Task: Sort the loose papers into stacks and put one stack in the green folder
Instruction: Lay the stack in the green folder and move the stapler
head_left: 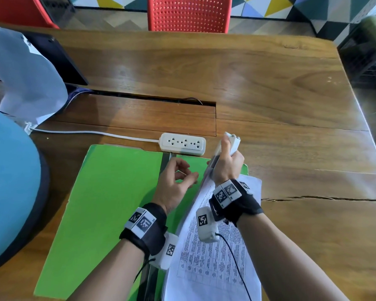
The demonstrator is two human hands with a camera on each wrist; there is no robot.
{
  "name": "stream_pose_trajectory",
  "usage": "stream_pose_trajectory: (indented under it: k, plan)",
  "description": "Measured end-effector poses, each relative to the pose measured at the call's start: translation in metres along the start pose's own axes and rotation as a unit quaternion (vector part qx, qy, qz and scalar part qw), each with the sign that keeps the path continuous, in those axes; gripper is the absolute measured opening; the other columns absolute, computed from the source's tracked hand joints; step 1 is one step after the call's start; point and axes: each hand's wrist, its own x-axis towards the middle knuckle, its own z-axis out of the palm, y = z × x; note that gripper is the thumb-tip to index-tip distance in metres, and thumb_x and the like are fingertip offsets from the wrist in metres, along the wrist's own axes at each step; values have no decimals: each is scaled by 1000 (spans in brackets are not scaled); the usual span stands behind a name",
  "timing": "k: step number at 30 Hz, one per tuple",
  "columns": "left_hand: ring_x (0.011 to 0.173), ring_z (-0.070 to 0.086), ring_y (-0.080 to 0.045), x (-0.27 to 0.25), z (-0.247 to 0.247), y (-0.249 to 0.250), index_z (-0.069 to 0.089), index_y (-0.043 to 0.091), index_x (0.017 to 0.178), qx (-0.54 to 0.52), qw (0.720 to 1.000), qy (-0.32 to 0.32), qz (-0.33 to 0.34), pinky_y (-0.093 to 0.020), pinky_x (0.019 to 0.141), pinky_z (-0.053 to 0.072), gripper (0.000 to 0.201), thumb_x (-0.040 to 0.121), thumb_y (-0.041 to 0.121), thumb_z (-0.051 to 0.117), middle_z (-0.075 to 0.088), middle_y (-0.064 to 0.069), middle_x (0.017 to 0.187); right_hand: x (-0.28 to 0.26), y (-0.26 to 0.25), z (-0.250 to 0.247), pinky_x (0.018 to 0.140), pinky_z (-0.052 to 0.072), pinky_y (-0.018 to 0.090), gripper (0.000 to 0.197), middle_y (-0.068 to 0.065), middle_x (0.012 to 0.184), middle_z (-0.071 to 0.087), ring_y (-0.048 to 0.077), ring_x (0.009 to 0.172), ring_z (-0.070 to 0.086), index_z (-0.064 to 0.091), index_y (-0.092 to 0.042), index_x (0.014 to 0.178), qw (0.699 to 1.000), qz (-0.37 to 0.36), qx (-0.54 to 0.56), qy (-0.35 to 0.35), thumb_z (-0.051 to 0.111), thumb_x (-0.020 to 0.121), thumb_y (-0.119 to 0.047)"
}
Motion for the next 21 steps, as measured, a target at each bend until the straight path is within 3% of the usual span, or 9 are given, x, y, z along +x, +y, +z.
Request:
stream_pose_trajectory:
  k: [4, 6, 7, 9, 11, 14, 16, 18, 21]
  plan:
    - [89, 66, -13, -14, -6, -13, 58, 16, 111, 143, 982, -106, -54, -23, 75, 55, 33, 84, 28, 71, 65, 5, 101, 5, 0, 1, 55, 48, 38, 53, 3, 50, 52, 21, 53, 55, 50, -18, 53, 1000, 23, -11, -13, 55, 83, -61]
    - [72, 58, -6, -20, -1, -21, 62, 17, 95, 202, 972, -112, -51, -12, 64, 46, 4, 92, 20, 62, 60, 10, 82, 3, -5, 0, 61, 50, 37, 45, 6, 63, 58, 22, 61, 57, 56, -17, 66, 998, 39, 38, -45, 57, 86, -58]
    - [62, 51, -4, -22, 0, -26, 60, 19, 83, 225, 968, -102, -44, -11, 58, 42, 12, 95, 16, 58, 56, 10, 72, 4, -9, -1, 62, 53, 35, 41, 9, 75, 61, 23, 67, 61, 59, -15, 79, 995, 45, 72, -53, 55, 90, -54]
    - [58, 54, -11, -19, -1, -39, 59, 17, 76, 238, 967, -74, -49, -18, 57, 47, 20, 96, 15, 55, 60, 3, 68, 11, -15, -12, 66, 57, 35, 38, 10, 98, 61, 22, 82, 64, 53, -12, 105, 995, 39, 93, -22, 52, 93, -49]
    - [76, 67, -21, -15, -5, -45, 66, 9, 89, 227, 969, -65, -74, -34, 71, 59, 14, 95, 16, 56, 70, -5, 84, 23, -19, -34, 71, 56, 36, 40, 9, 106, 56, 22, 89, 62, 40, -13, 117, 997, 37, 63, 34, 60, 91, -36]
    - [86, 68, -19, -12, -5, -49, 67, 6, 96, 210, 971, -31, -108, -30, 74, 56, 12, 94, 14, 58, 72, -4, 94, 47, -16, -82, 77, 53, 37, 50, 14, 112, 53, 27, 96, 61, 33, -9, 121, 991, 93, -49, 84, 63, 81, -11]
    - [79, 65, -19, -11, -4, -49, 66, 7, 87, 209, 972, 6, -109, -24, 63, 48, 8, 92, 12, 62, 71, -3, 87, 60, -6, -119, 79, 52, 39, 49, 15, 104, 58, 30, 89, 60, 44, 0, 124, 966, 147, -190, 93, 62, 80, -14]
    - [72, 61, -19, -10, -2, -50, 60, 17, 75, 225, 968, 33, -107, -22, 57, 42, 15, 89, 12, 65, 67, 1, 78, 66, 3, -151, 72, 50, 38, 41, 19, 95, 64, 35, 85, 63, 59, 4, 115, 930, 168, -315, 85, 61, 81, -18]
    - [73, 61, -18, -10, 2, -49, 59, 18, 78, 242, 964, 55, -96, -19, 58, 45, 14, 87, 12, 67, 65, 1, 79, 64, 16, -182, 73, 50, 37, 36, 21, 95, 65, 36, 85, 62, 59, 1, 114, 885, 162, -427, 92, 57, 85, -21]
